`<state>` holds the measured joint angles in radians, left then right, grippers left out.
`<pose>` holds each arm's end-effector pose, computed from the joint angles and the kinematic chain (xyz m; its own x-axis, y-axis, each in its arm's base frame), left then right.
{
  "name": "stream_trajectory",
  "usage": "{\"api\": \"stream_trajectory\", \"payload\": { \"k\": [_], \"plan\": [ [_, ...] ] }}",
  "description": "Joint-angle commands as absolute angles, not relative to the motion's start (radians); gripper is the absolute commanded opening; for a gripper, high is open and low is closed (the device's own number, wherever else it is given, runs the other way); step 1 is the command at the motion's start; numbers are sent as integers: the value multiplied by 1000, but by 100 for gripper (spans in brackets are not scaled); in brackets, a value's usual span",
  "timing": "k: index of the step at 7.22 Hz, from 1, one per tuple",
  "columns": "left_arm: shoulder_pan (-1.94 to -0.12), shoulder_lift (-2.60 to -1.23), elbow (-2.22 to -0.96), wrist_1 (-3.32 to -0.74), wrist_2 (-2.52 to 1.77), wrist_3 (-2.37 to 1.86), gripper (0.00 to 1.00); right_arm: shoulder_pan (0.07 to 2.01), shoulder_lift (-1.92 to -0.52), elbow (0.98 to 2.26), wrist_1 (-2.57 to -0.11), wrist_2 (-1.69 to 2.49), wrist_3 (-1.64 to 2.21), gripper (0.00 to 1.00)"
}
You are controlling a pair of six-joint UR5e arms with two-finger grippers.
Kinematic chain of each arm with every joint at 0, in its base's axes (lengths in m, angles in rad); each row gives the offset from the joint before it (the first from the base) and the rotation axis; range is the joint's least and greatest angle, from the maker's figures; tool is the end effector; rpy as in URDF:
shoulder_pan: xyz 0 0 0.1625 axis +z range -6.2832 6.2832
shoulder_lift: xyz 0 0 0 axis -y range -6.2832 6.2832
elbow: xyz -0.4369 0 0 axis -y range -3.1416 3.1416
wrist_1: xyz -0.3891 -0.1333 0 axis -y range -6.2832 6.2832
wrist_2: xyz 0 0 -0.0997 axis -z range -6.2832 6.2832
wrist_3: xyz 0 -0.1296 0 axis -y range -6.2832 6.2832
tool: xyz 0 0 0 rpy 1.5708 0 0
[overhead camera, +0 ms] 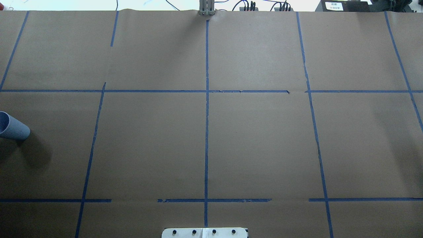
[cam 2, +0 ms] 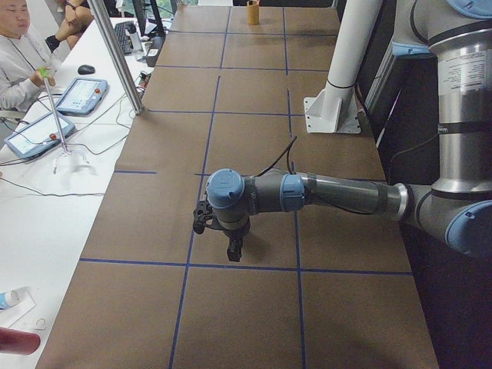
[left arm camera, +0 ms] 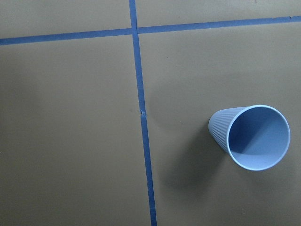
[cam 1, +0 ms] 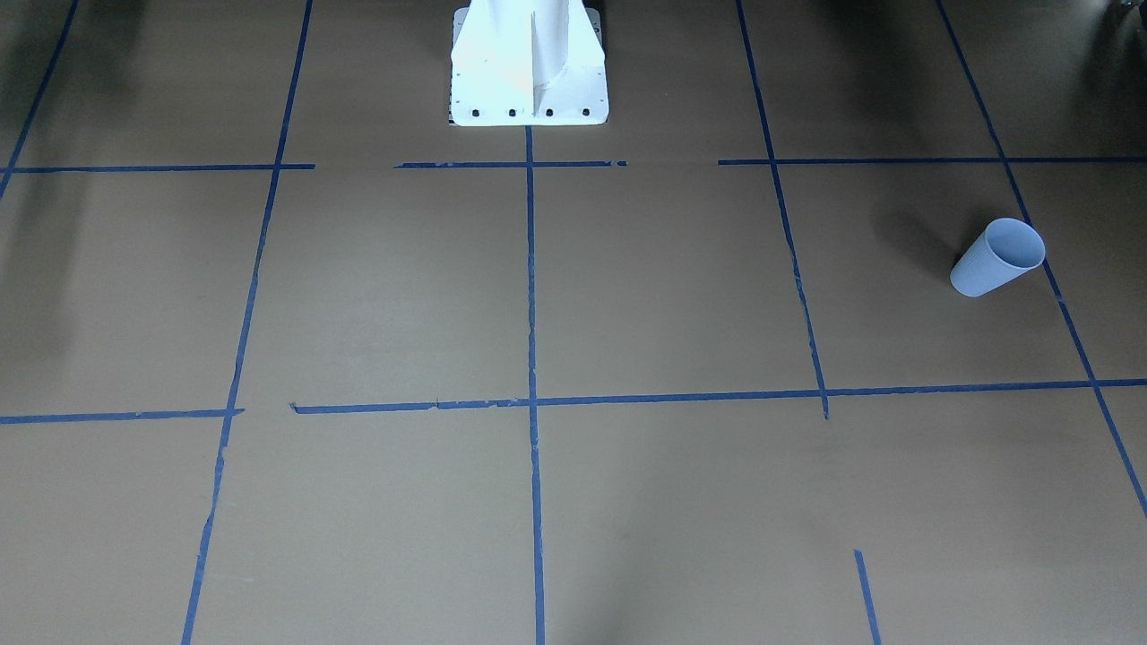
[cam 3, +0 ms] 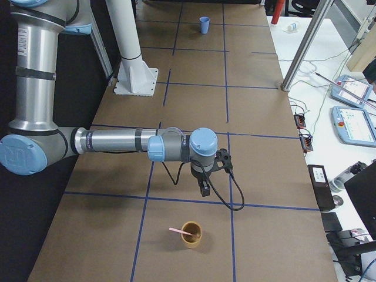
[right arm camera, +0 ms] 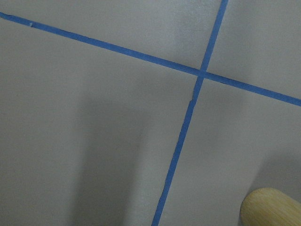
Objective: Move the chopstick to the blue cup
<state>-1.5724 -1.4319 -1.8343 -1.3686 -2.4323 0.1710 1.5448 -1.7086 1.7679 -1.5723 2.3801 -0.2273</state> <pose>-0.0356 -0.4184 0.6387 0.6420 0.1107 -0.7587 -0.1092 0.9926 0.0524 0.0282 -0.4340 0.6557 0.6651 -0.2831 0.6910 0.1805 0.9589 0.2191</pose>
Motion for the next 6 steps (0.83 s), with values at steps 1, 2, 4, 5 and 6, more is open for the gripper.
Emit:
{"api": "stream_trajectory", "payload": {
  "k": [1, 2, 4, 5, 6],
  "plan": [
    [-1572, -1443, -1844, -1361, -2425, 167, 100, 1545, -1712, 1767, -1572, 2381, -226, 100],
    [-1572, -1442, -1842, -1364, -2422, 167, 100, 1545, -1712, 1767, -1572, 2382, -225, 100],
    [-1572, -1439, -1842, -1365, -2422, 163, 100, 1545, -1712, 1766, -1572, 2372, -229, 100],
    [-1571, -1440, -1842, -1371, -2424, 158, 100, 1545, -1713, 1763, -1572, 2370, -229, 100],
    [-1571, -1442, -1845, -1371, -2425, 158, 100, 1545, -1716, 1761, -1572, 2364, -229, 100]
  ]
}}
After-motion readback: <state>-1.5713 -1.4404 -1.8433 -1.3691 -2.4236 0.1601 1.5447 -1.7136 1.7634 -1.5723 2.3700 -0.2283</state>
